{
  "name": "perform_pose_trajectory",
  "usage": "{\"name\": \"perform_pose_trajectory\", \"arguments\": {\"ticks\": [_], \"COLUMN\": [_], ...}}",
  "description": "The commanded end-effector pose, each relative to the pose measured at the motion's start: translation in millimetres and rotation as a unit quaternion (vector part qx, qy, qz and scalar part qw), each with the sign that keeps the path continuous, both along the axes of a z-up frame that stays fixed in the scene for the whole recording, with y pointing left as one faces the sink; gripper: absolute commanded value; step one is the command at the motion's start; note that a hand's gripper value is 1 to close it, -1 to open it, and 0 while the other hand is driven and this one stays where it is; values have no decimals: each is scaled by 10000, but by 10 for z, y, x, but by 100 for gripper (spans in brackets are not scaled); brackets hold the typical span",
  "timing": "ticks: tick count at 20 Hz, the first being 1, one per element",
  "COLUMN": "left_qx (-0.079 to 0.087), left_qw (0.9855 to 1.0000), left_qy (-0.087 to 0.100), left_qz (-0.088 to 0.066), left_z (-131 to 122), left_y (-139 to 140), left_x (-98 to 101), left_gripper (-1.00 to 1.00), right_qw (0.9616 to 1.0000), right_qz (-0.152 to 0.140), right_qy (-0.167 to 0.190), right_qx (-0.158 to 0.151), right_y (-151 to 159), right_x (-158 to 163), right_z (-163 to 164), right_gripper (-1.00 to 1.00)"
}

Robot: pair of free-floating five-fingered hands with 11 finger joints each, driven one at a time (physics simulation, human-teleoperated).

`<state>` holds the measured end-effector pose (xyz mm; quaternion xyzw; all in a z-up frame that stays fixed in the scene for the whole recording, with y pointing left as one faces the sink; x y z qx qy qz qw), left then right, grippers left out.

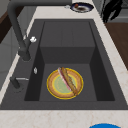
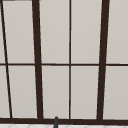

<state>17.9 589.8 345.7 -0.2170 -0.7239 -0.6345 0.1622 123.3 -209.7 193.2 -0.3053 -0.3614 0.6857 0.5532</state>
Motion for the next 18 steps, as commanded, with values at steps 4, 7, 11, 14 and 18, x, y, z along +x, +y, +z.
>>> {"name": "perform_pose_trajectory", "arguments": {"ticks": [4, 7, 11, 14, 18], "left_qx": [-132, -37, -69, -56, -8], "left_qw": [9982, 9982, 9985, 9986, 9980], "left_qy": [580, 595, 546, 522, 632], "left_qz": [6, 91, 11, -33, -39], "left_z": [-302, -451, -660, -824, -1011], "left_y": [233, 217, 267, 370, 464], "left_x": [267, 384, 472, 513, 586], "left_gripper": [-100, -100, -100, -100, -100], "right_qw": [10000, 10000, 10000, 10000, 10000], "right_qz": [0, 0, 0, 0, 0], "right_qy": [0, 0, 0, 0, 0], "right_qx": [0, 0, 0, 0, 0], "right_y": [0, 0, 0, 0, 0], "right_x": [0, 0, 0, 0, 0], "right_z": [0, 0, 0, 0, 0], "right_gripper": [0, 0, 0, 0, 0]}}
